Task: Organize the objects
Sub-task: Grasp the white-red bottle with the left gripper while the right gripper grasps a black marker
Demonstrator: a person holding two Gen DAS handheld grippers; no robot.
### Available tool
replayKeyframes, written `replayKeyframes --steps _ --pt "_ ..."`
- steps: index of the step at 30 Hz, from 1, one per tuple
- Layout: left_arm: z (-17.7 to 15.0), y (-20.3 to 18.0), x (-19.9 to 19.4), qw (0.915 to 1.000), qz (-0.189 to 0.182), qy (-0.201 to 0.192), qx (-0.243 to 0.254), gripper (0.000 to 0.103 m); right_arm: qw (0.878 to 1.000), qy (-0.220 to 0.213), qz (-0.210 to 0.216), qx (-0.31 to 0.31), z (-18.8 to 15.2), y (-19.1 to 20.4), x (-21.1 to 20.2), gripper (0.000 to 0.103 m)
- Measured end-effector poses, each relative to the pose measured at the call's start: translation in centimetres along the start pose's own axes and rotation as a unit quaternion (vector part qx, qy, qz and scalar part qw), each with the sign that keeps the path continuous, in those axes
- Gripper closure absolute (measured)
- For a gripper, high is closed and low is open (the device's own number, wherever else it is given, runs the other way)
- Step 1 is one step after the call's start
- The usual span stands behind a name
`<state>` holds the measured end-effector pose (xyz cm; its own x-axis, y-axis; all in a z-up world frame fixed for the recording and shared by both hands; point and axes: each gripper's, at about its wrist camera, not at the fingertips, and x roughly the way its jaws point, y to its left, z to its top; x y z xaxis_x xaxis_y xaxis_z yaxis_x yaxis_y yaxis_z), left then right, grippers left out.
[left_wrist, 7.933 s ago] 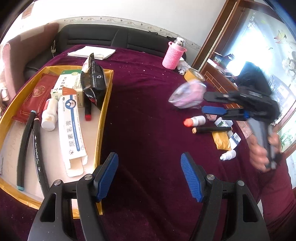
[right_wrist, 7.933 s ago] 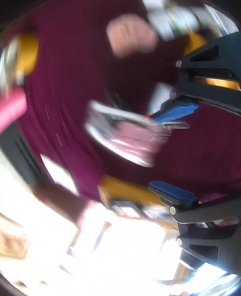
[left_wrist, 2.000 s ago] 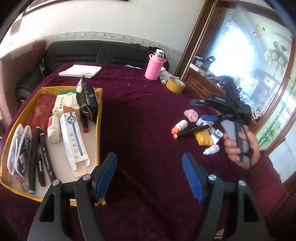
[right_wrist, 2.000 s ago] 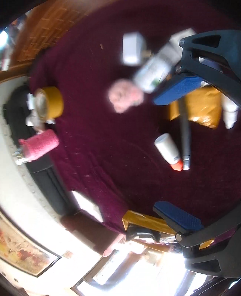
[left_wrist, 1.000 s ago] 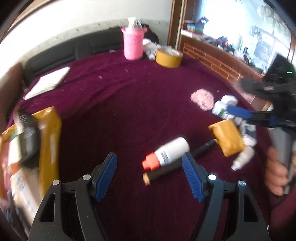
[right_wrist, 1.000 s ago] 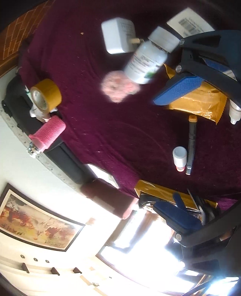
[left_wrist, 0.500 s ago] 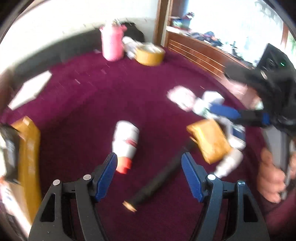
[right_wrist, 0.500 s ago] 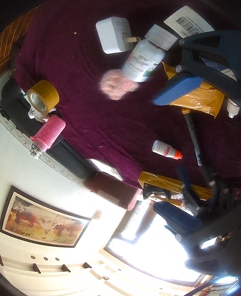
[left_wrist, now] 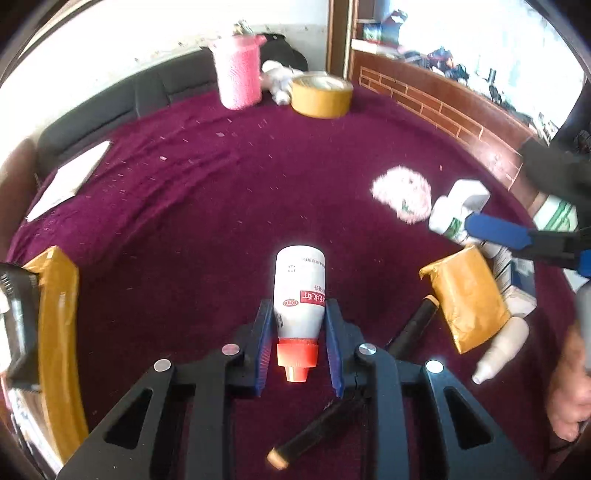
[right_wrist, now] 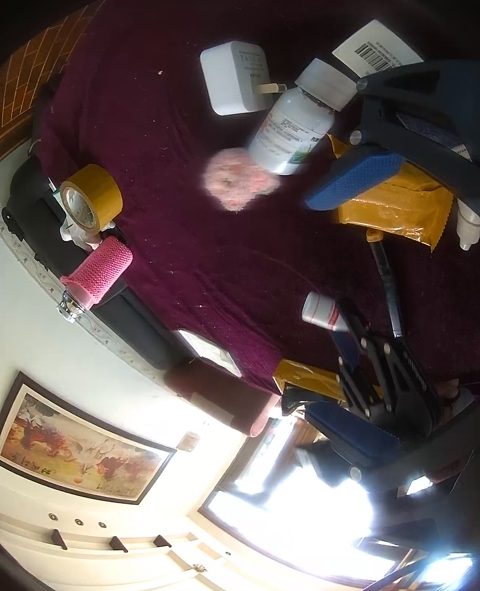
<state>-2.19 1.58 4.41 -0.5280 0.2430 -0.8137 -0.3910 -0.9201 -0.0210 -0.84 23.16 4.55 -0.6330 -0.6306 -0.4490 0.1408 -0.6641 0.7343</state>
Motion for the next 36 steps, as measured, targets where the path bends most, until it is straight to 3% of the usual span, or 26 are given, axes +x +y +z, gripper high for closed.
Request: replayKeyframes --steps 4,11,12,15,17,19,23,26,30,33,36 --pt "-0.9 1.5 -4.1 0.9988 0.003 -0.035 -0.032 0.081 1.0 0.003 -0.023 -0.02 -0.3 0.5 0.4 0.0" --pt "-6.4 4.8 -11.4 0.993 0.008 -0.086 -0.081 0.081 0.991 -0.016 -0.103 -0.078 -1.5 2.6 0.6 0.0" --pt "-7.1 5.2 -12.0 0.9923 0.01 -0.09 -0.084 0.08 0.992 -0.014 -0.101 -0.075 -1.9 3.0 0.2 0.0" --pt "-9.2 6.6 -13.8 0.9897 0.021 -0.108 -0.091 0.08 0.998 0.023 -0.022 -0.063 -4.1 5.2 -0.8 0.0" --pt "-10.5 7.4 -14.6 0.9879 0.015 -0.116 -0.101 0.08 0.996 0.063 -0.008 -0.063 -5.9 6.6 -0.5 0.0" --pt "-11.4 8.2 -15.0 0.9862 0.011 -0.123 -0.11 0.08 0.994 0.088 -0.036 -0.059 -6.7 6.9 0.3 0.0" --pt "-13.5 9.5 -16.3 0.9822 0.006 -0.138 -0.127 0.08 0.981 0.13 -0.139 -0.035 -6.7 6.0 3.4 0.0" --pt "-15.0 10.9 -17.3 0.9788 0.004 -0.148 -0.141 0.08 0.973 0.152 -0.171 -0.007 -6.3 5.1 5.6 0.0" --pt "-16.5 13.2 -18.1 0.9745 0.006 -0.153 -0.164 0.08 0.958 0.159 -0.236 -0.044 -5.4 6.0 9.3 0.002" --pt "-17.4 14.8 -18.7 0.9707 0.012 -0.158 -0.181 0.08 0.945 0.175 -0.263 -0.083 -5.2 7.3 12.2 0.009" --pt "-18.3 15.9 -19.3 0.9672 0.016 -0.165 -0.192 0.08 0.916 0.161 -0.334 -0.15 -5.8 8.7 13.8 0.038"
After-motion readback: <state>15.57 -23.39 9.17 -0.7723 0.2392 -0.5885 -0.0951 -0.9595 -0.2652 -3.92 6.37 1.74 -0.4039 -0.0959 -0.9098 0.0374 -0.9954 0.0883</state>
